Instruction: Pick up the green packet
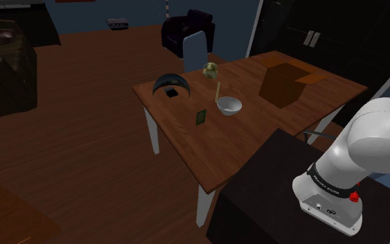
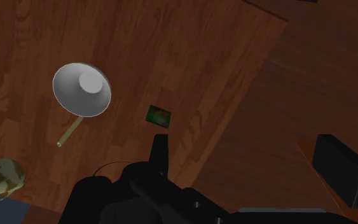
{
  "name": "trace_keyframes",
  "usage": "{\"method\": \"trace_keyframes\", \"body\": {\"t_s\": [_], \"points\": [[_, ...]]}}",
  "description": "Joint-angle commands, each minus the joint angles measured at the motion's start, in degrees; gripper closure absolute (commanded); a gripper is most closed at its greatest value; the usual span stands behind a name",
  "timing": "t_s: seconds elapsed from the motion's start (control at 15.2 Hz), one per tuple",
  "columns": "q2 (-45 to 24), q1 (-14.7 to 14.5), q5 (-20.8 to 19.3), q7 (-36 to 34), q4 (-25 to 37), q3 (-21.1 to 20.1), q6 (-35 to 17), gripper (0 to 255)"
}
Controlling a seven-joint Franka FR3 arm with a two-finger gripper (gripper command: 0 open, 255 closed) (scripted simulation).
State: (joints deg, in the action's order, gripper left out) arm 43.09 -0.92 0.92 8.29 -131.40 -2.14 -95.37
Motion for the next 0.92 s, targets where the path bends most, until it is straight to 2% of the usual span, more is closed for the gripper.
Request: {"method": "trace_keyframes", "body": {"t_s": [0.0, 0.46, 0.86], "points": [[0.0, 0.0, 0.0, 0.0, 0.0, 0.0, 0.0, 0], [-7.2, -2.2, -3.1, 14.4, -6.1, 5.3, -12.5, 0], [-16.9, -4.1, -4.8, 26.5, -7.7, 9.6, -23.2, 0]]}}
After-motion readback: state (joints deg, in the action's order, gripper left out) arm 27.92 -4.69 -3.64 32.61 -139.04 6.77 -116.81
